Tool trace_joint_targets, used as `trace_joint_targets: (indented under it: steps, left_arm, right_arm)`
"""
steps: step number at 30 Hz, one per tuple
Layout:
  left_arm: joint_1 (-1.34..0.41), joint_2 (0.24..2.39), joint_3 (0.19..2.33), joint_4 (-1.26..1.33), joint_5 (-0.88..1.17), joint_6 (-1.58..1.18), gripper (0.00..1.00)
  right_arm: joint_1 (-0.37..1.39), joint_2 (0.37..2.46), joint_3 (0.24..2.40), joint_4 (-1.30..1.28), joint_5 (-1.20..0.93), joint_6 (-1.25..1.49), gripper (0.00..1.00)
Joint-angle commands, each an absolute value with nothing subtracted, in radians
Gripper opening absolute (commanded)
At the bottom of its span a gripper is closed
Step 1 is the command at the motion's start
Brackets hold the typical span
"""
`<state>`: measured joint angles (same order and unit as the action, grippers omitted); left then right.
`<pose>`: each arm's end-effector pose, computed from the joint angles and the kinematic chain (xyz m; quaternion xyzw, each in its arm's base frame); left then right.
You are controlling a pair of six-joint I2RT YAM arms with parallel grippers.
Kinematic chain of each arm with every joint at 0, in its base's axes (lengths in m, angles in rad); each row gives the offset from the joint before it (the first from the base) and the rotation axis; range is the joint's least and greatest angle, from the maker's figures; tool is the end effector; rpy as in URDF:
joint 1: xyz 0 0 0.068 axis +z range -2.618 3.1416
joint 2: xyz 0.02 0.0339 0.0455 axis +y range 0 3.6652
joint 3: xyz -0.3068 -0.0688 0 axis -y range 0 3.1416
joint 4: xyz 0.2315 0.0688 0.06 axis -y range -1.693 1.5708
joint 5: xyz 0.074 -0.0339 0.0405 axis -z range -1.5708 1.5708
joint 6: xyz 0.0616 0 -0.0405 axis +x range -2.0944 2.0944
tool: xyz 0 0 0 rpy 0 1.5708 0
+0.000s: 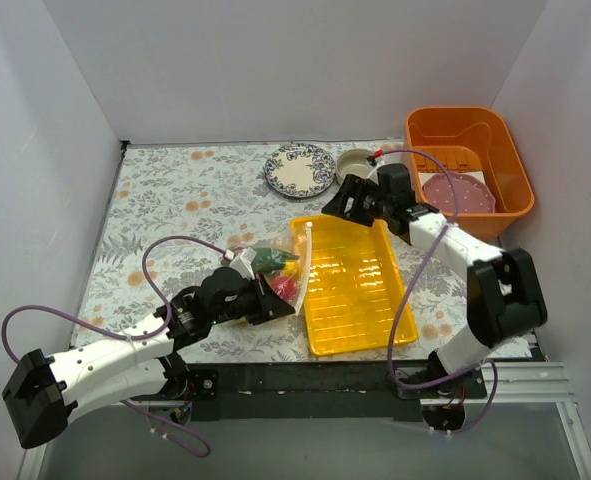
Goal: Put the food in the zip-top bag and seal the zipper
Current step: Zip the zipper food storage bag at the center of the board.
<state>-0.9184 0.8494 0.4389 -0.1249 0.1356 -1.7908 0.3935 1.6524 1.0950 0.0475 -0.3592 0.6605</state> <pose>0.0964 -0.1399 0.2376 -0.3359 0.8000 -0.4949 0.0484 0.3502 0.1688 0.2835 0.0234 0.8532 0.3835 0.3527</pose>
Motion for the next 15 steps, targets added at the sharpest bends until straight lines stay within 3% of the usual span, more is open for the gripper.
trace_joint_targets:
  steps: [1, 2, 4, 8, 12, 13, 15]
  left_arm:
    - [-0.920, 0.850, 0.491, -0.095, 0.169, -1.749, 0.00]
    - [-0.920, 0.850, 0.495, -0.100, 0.169, -1.738, 0.00]
    - [-0.922, 0.848, 0.512, -0.126, 0.149, -1.726, 0.16]
    - [-0.920, 0.844, 0.531, -0.138, 0.141, -1.706, 0.17]
    - [-0.920, 0.838, 0.554, -0.161, 0.140, -1.683, 0.27]
    - [-0.920, 0.833, 0.566, -0.173, 0.144, -1.669, 0.38]
    - [-0.920, 0.838, 0.593, -0.192, 0.143, -1.616, 0.47]
  right_arm:
    - [0.391, 1.396, 0.942, -0.032, -0.046, 0.545, 0.83]
    - [0.393, 1.358, 0.922, -0.032, -0.013, 0.526, 0.92]
    - [0.391, 1.275, 0.908, -0.084, 0.087, 0.462, 0.98]
    - [0.391, 1.230, 0.902, -0.195, 0.175, 0.397, 0.98]
    - [0.390, 1.207, 0.849, -0.274, 0.198, 0.391, 0.98]
    - [0.388, 1.197, 0.830, -0.282, 0.196, 0.391, 0.98]
    - [0.382, 1.160, 0.772, -0.285, 0.192, 0.397, 0.98]
